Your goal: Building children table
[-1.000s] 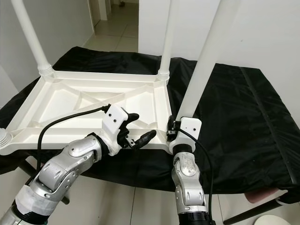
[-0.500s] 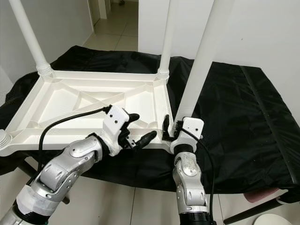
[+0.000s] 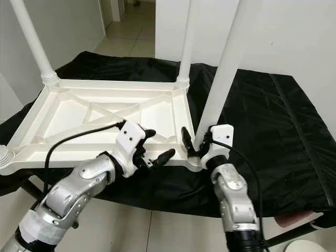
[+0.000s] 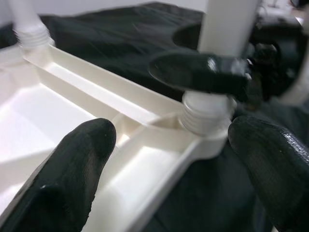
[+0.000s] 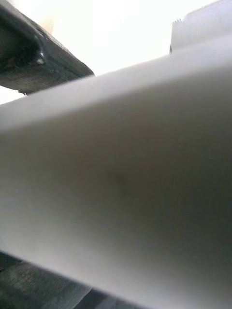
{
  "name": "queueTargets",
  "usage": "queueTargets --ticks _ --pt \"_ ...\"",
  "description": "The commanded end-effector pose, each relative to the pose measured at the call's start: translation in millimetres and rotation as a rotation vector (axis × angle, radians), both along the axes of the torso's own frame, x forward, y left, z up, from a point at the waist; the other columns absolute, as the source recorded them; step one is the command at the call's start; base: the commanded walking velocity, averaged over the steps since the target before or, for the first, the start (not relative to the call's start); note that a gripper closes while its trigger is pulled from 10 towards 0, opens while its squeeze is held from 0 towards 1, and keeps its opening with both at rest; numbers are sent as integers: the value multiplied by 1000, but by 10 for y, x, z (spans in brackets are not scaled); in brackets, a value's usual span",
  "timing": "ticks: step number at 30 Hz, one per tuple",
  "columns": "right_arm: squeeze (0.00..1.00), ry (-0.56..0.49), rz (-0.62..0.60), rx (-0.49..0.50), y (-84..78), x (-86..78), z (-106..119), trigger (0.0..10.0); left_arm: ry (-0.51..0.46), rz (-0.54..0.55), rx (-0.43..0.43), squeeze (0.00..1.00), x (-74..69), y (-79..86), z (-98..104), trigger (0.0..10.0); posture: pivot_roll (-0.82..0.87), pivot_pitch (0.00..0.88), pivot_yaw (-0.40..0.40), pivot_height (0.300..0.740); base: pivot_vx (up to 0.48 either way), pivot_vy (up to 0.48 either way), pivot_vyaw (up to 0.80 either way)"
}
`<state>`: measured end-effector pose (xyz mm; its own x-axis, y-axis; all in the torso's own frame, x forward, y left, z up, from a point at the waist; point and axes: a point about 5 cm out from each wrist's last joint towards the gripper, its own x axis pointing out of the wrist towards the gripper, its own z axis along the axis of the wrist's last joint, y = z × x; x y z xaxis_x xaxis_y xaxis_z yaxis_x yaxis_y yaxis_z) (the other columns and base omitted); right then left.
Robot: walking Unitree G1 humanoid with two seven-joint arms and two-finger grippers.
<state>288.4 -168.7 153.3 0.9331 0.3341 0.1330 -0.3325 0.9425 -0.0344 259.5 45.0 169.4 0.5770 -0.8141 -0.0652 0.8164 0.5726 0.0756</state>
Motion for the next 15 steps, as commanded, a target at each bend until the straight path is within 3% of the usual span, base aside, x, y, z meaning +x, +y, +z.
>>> queueTargets --ticks 1,4,8,13,15 --pt "0 20 76 -21 -1 23 -11 10000 22 -78 31 0 -78 -36 -59 10000 -42 0 -34 740 0 0 0" --pt "0 20 97 -33 -9 25 -11 10000 24 -81 37 0 -87 -37 -74 10000 -41 0 -35 740 0 0 0" --pt "0 58 241 -99 -12 31 -47 10000 16 -72 45 0 -77 -23 -78 10000 -34 0 -39 740 0 0 0" --pt "0 70 292 -135 -45 46 -42 10000 10 -68 49 0 -68 -24 -74 10000 -31 0 -39 740 0 0 0" --pt "0 77 297 -140 -97 71 -36 4588 9 -65 49 0 -69 -26 -72 10000 -27 0 -41 740 0 0 0"
